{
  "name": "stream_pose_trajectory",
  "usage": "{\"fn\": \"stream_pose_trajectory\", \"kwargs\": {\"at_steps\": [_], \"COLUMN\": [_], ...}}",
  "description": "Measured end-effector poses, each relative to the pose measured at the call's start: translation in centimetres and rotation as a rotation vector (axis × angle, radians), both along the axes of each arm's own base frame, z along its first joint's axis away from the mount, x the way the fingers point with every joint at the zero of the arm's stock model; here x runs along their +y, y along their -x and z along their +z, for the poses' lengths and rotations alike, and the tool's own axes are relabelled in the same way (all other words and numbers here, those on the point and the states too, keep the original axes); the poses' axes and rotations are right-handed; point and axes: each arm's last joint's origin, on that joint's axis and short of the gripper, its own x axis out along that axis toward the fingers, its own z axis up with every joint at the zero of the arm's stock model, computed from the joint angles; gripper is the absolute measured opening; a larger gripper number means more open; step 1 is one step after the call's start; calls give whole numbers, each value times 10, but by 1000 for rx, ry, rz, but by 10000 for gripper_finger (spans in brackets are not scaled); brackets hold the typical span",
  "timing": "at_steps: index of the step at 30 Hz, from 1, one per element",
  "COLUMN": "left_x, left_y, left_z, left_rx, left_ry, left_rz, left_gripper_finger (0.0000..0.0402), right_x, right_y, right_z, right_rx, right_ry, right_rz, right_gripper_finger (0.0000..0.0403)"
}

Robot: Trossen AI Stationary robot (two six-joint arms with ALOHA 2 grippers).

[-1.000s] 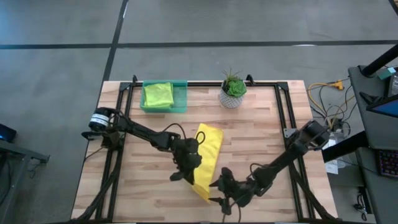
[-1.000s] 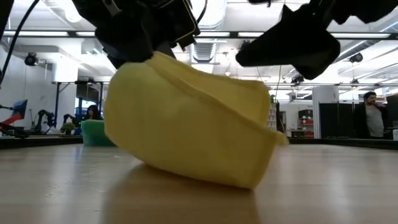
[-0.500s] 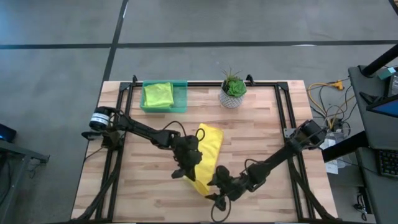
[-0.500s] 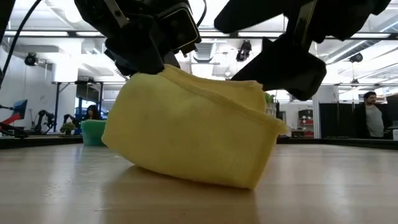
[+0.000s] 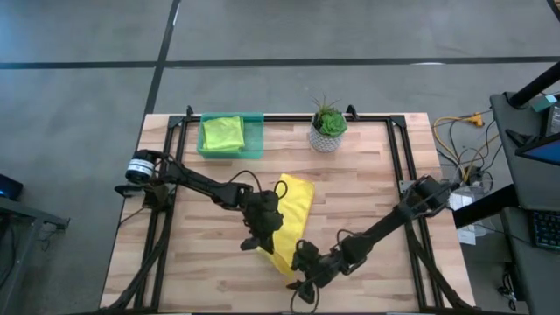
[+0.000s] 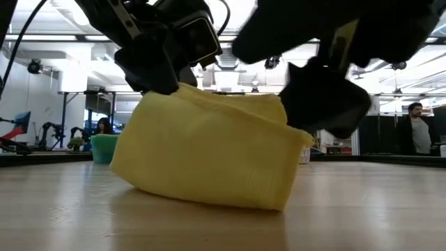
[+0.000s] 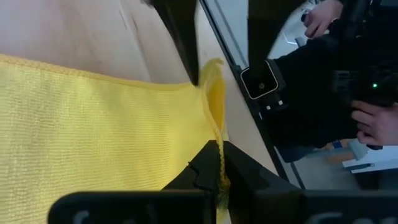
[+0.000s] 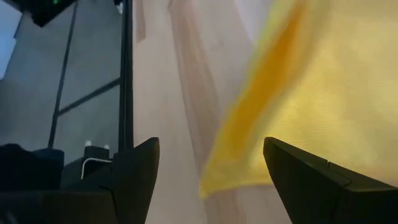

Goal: Fold microfiber towels
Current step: Fold the yellow microfiber cloth

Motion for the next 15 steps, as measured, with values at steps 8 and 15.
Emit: {"fn": "stream_pose_trajectory", "kwargs": {"at_steps": [8,15], "left_x": [2,3], "left_y": [0,0], "left_z": [0,-1], "left_rx": [0,4], "left_ry": [1,2], "left_rz": [6,9], "left_gripper_finger": [0,0], "right_x": [13,20], "right_y": [-21,-33], "right_z": [-8,5], "right_rx": [152,218], "right_ry": [145,280], "right_rz": [23,-17], "right_gripper_finger": [277,213]}}
